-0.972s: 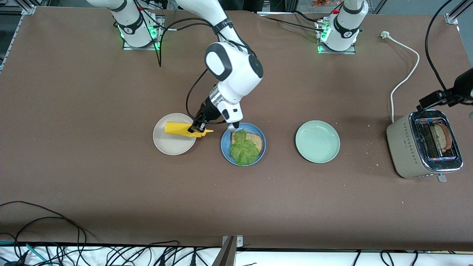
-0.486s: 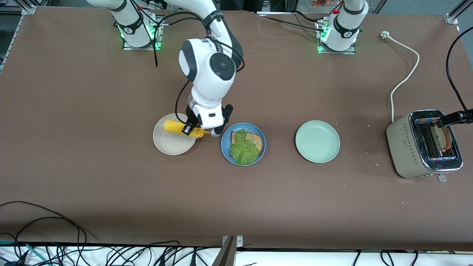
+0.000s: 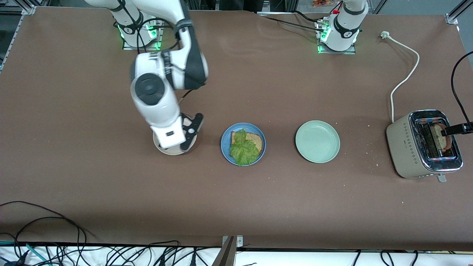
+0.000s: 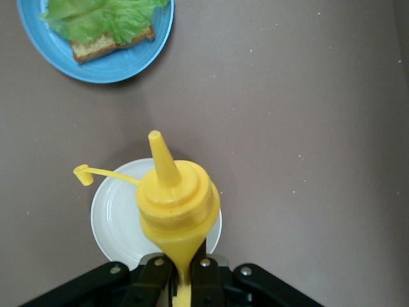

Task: Make sandwich in blue plate with both arms
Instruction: 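Return the mustard bottle to the table while the left gripper enters the toaster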

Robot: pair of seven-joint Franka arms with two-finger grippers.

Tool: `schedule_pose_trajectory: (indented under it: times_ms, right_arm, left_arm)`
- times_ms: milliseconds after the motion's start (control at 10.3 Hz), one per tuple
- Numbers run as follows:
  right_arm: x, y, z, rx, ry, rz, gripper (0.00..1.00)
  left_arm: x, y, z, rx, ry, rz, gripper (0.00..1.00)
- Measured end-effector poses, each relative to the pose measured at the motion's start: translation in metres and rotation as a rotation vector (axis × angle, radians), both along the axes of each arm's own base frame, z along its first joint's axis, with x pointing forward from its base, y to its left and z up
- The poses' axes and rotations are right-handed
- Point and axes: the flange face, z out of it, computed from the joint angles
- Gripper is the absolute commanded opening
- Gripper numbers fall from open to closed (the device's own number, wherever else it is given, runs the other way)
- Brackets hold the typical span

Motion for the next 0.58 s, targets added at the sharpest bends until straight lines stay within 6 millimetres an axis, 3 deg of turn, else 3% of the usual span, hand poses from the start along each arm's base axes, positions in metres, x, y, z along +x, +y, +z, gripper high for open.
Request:
schedule_pose_trajectory:
  times_ms: [194, 292, 486, 583]
  right_arm:
    - [0.021, -0.062, 0.002, 0.147, 0.081, 0.079, 0.09]
    - [0.030, -0.099, 0.000, 0.243, 0.121, 0.122, 0.09]
    - [0.040, -0.176, -0.018, 0.436, 0.152, 0.202, 0.09]
    - [0.038, -0.213, -0.035, 0.519, 0.169, 0.236, 0.09]
  left_arm:
    - [0.006, 0.001, -0.020, -0.004, 0.005, -0.004, 0.82]
    - [0.008, 0.002, -0.029, -0.007, 0.009, -0.006, 0.67]
    - [0.010, 0.003, -0.039, 0.013, 0.025, -0.021, 0.11]
    - [0.011, 0.005, -0.039, 0.039, 0.035, -0.036, 0.00]
